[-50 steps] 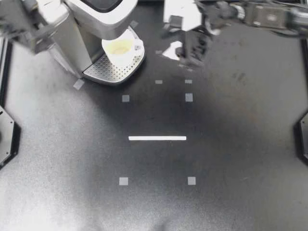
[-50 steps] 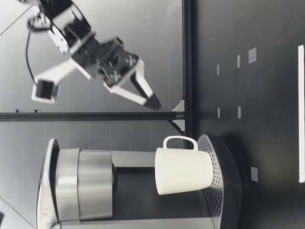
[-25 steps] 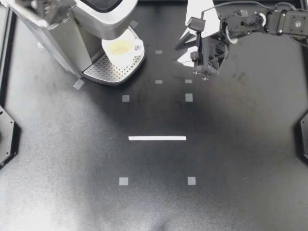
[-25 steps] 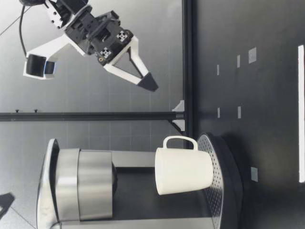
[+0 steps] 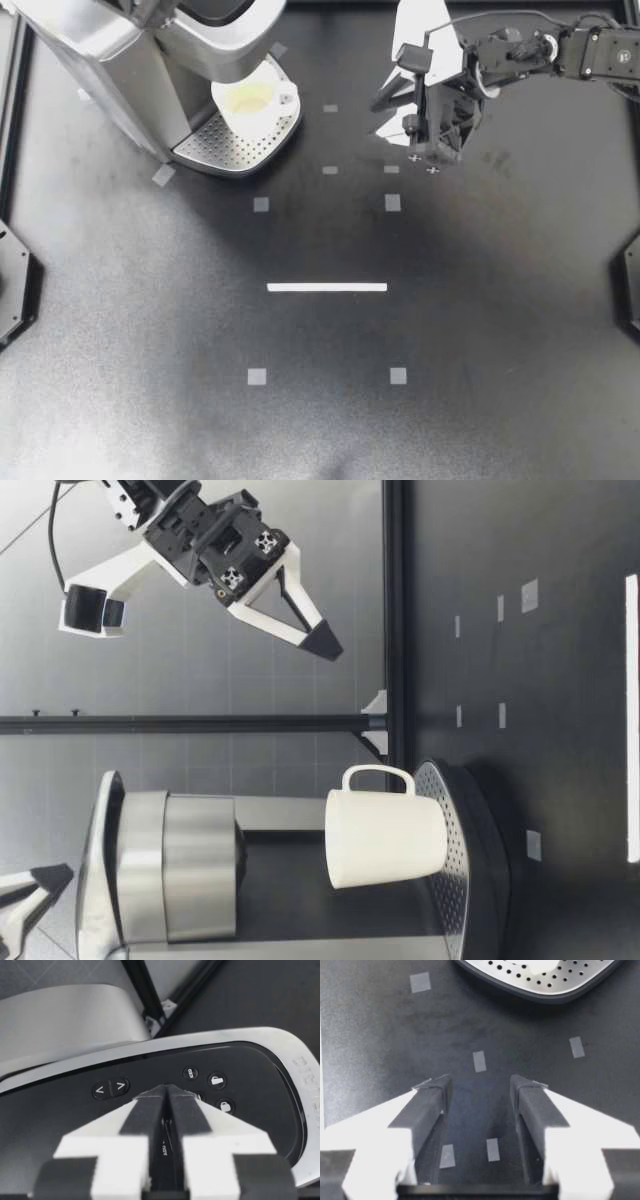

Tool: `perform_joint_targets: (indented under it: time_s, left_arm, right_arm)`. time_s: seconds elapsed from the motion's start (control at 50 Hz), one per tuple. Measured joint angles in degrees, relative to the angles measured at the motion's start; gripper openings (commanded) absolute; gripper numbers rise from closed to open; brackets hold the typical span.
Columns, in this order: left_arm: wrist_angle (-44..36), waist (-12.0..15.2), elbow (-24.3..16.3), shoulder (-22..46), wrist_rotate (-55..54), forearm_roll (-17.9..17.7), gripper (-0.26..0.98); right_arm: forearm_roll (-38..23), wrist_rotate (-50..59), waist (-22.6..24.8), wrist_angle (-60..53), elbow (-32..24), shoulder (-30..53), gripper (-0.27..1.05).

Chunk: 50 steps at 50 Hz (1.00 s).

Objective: Place the coffee capsule inside the capsule container, then place the cup onto the center of the cup tray.

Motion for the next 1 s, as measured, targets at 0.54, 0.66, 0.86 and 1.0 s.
perform_joint_targets:
  time_s: [0.54, 0.66, 0.86, 1.0]
  left_arm:
    - [-0.5, 0.1, 1.5, 0.2, -0.3, 0.4, 0.11]
    - [-0.5, 0.1, 1.8, 0.4, -0.4, 0.4, 0.11]
    - [-0.4, 0.0, 1.8, 0.5, -0.4, 0.4, 0.11]
    - [0.3, 0.0, 0.4, 1.1, 0.1, 0.1, 0.11]
  right_arm:
    - [-0.1, -0.1, 0.0, -0.1, -0.1, 0.0, 0.49]
    - [0.0, -0.1, 0.0, -0.1, -0.1, 0.0, 0.49]
    - [0.0, -0.3, 0.0, -0.1, 0.0, 0.0, 0.49]
    - [-0.1, -0.2, 0.0, -0.1, -0.1, 0.0, 0.49]
